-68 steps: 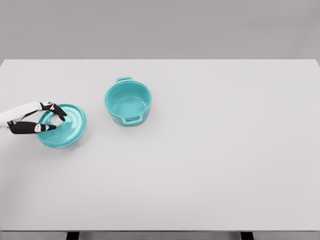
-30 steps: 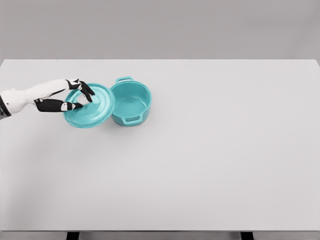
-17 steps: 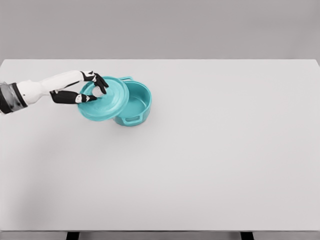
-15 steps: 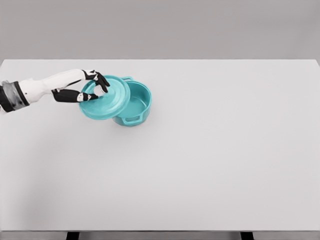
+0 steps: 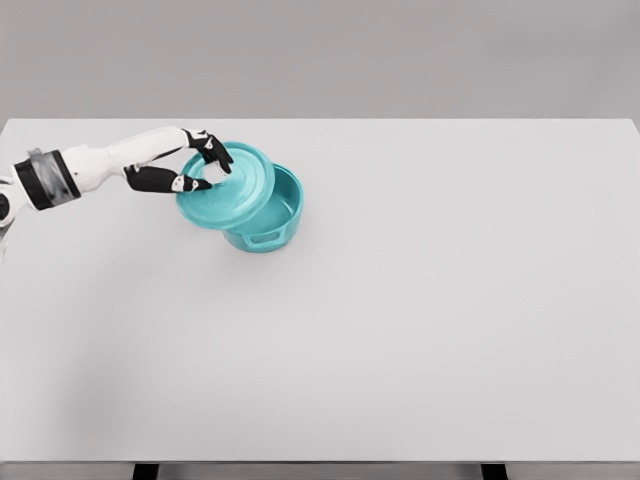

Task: Cover the pot with left arm

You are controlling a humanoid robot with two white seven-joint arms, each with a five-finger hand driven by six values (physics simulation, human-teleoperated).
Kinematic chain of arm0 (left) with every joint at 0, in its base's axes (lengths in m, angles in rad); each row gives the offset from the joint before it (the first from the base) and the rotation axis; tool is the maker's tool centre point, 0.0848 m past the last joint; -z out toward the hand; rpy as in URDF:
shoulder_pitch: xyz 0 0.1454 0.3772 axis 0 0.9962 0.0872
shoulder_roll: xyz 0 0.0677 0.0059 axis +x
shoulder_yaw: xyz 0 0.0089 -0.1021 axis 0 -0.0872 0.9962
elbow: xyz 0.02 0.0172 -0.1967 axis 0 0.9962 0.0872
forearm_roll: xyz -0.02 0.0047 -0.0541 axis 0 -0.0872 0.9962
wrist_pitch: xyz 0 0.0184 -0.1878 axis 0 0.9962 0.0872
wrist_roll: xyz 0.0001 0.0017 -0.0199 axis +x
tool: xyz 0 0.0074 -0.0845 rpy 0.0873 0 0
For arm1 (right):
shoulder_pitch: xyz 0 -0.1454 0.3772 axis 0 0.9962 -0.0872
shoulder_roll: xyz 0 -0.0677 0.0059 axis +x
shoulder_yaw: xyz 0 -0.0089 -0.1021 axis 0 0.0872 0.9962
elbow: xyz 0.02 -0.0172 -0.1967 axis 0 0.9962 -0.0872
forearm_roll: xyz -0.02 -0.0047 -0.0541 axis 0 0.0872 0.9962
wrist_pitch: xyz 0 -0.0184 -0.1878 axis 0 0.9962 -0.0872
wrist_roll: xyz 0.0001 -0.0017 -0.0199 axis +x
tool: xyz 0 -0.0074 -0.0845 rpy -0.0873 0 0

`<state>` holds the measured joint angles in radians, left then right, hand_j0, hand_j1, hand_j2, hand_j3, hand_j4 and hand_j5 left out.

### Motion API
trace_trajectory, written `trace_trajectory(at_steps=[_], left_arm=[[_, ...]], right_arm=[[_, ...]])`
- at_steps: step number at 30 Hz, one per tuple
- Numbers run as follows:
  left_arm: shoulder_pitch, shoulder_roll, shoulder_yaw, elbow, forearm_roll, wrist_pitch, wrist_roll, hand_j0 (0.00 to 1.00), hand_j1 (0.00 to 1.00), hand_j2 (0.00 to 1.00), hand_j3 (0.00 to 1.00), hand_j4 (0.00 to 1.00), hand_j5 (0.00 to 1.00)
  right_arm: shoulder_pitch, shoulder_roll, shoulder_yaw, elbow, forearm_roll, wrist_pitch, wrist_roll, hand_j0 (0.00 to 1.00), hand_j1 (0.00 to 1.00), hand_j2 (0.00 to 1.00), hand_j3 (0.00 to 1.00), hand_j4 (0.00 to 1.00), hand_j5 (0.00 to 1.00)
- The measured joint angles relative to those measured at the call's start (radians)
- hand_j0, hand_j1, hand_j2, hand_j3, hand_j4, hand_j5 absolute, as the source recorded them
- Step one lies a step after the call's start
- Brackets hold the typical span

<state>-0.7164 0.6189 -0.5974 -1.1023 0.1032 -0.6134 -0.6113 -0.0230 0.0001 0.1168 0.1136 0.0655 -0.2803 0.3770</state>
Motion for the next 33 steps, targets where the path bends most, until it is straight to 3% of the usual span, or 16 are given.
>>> trace_trajectory(at_steps=[33], left_arm=[[-0.041, -0.118, -0.001, 0.098, -0.076, 0.0, 0.0, 0.53, 0.53, 0.53, 0.53, 0.53, 0.53]], right_arm=[[0.0, 0.0, 0.0, 0.0, 0.0, 0.0, 0.0, 1.0, 1.0, 1.0, 1.0, 1.0, 1.0]])
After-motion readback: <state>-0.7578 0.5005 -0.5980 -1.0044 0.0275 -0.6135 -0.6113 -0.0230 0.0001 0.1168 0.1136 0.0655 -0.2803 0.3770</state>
